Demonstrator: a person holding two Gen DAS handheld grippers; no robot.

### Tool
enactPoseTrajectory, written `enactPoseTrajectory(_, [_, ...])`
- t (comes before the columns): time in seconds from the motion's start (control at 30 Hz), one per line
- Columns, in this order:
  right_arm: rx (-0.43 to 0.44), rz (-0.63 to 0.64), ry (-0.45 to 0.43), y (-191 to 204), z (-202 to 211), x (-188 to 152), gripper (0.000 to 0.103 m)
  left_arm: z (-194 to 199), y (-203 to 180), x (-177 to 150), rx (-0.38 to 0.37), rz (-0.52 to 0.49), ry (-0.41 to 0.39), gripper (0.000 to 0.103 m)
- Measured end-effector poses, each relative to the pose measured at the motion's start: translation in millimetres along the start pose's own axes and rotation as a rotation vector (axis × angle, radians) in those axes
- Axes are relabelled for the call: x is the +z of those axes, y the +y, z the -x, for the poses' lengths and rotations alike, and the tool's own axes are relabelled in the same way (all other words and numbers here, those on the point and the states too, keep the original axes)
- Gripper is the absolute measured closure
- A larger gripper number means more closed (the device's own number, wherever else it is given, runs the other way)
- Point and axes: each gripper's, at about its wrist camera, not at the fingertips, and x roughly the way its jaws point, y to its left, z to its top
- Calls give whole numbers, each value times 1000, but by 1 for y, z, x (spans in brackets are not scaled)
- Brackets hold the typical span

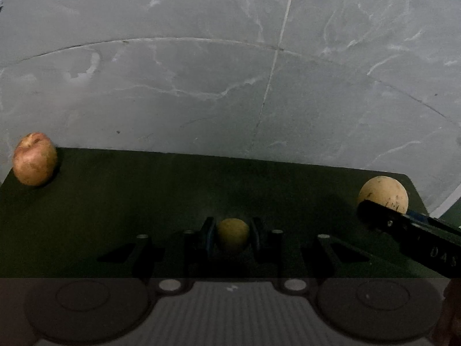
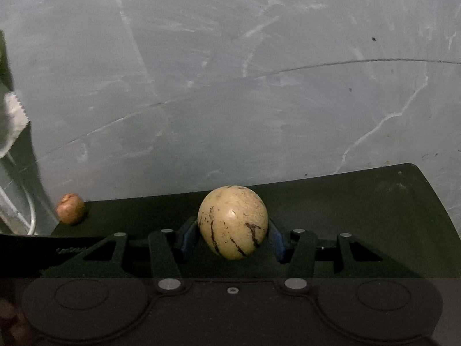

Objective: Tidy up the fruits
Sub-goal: 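Carry the striped melon in the right tool over the tray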

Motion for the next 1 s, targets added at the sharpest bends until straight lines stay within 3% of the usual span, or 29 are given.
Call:
enactPoseTrajectory(0.4, [60,50,-32,45,47,-41,50,50,29,-23,-21,0,0,75])
enactPoseTrajectory(1.0, [85,112,76,95,90,-122,50,94,66,-87,-66,-51,74,75])
